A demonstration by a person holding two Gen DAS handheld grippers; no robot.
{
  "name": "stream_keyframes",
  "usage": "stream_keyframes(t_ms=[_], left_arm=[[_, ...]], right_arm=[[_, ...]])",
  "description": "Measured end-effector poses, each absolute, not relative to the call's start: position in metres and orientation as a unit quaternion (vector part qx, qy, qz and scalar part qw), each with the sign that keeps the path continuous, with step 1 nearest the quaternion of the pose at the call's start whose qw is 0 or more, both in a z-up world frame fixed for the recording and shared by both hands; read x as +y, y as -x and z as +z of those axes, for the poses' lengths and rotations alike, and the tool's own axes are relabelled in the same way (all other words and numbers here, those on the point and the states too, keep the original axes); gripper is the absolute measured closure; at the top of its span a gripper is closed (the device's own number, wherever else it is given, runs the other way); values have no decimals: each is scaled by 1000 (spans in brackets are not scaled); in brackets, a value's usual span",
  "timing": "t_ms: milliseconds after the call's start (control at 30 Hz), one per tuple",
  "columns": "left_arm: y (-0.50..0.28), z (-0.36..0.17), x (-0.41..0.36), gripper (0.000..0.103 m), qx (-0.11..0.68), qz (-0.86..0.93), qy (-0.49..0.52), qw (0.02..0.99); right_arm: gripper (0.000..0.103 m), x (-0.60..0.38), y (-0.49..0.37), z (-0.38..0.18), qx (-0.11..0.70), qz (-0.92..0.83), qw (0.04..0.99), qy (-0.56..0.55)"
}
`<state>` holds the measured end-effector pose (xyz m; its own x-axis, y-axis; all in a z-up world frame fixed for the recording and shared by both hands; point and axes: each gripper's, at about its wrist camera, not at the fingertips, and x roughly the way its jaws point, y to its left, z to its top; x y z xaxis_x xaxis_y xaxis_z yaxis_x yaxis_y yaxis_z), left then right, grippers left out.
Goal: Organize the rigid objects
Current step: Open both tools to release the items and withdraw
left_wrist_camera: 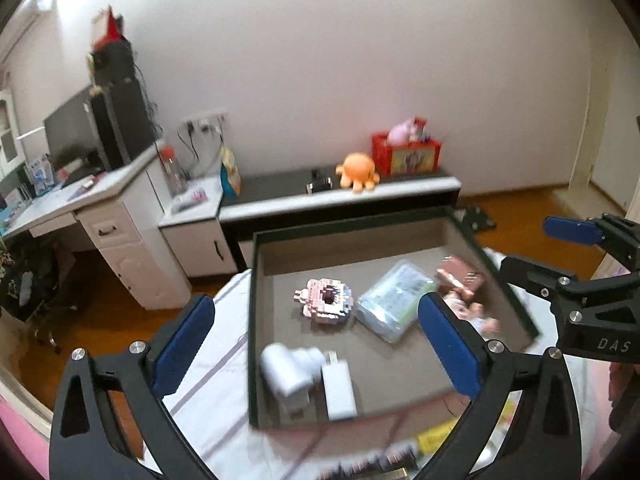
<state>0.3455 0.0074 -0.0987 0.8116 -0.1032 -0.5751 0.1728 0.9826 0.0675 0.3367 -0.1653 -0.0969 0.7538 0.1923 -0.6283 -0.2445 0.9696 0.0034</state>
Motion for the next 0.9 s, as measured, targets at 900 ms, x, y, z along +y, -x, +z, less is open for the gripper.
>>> stream_keyframes(t_ms=[900], left_arm=[[-71,-81,21,0,102,7,-23,995]], right_arm=[[0,-165,-57,-84,111,59,992,20]])
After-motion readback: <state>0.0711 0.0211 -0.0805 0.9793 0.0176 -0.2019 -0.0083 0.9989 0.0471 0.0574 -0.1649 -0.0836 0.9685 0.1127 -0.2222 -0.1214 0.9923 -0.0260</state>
